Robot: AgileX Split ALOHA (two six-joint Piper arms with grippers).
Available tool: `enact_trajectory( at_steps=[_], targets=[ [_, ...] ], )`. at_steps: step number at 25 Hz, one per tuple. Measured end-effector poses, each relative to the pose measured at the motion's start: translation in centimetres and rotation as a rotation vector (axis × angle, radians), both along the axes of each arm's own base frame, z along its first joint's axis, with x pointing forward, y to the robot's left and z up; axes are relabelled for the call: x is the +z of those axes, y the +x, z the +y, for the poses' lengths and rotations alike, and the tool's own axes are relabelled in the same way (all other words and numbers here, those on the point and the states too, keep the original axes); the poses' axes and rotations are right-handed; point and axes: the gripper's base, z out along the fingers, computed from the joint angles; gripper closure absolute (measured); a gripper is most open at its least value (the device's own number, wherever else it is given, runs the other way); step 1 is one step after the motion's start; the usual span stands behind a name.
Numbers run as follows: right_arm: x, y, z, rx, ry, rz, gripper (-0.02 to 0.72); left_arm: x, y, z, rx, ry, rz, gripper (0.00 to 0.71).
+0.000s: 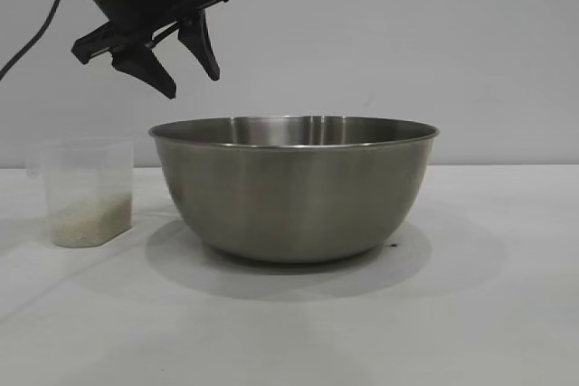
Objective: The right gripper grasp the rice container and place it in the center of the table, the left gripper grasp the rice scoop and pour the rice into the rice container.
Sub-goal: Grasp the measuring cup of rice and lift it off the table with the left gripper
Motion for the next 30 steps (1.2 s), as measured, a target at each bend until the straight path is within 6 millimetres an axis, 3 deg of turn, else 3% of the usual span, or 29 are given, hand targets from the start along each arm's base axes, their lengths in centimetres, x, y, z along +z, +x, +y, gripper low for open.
enact_trajectory(
  at_steps=[8,13,24,28,30],
  targets=[
    [-2.7,-2.7,-0.2,0.002,0.025,-0.166,0.144,0.1,0.1,0.0,0.006,0.001,-0.009,0.345],
    [-3.0,-4.0,-0.4,0.003,0.037,-0.257,0.144,0.1,0.1,0.0,0.006,0.001,-0.009,0.345],
    [-3.0,-4.1,-0.4,0.002,0.037,-0.270,0.144,0.0,0.1,0.0,0.000,0.009,-0.013,0.345],
    [-3.0,-4.1,-0.4,0.002,0.037,-0.270,0.144,0.1,-0.1,0.2,-0.069,0.100,-0.038,0.345],
    [-3.0,-4.1,-0.4,0.002,0.037,-0.270,0.144,1.1,-0.5,0.4,-0.106,0.148,-0.060,0.345]
  ],
)
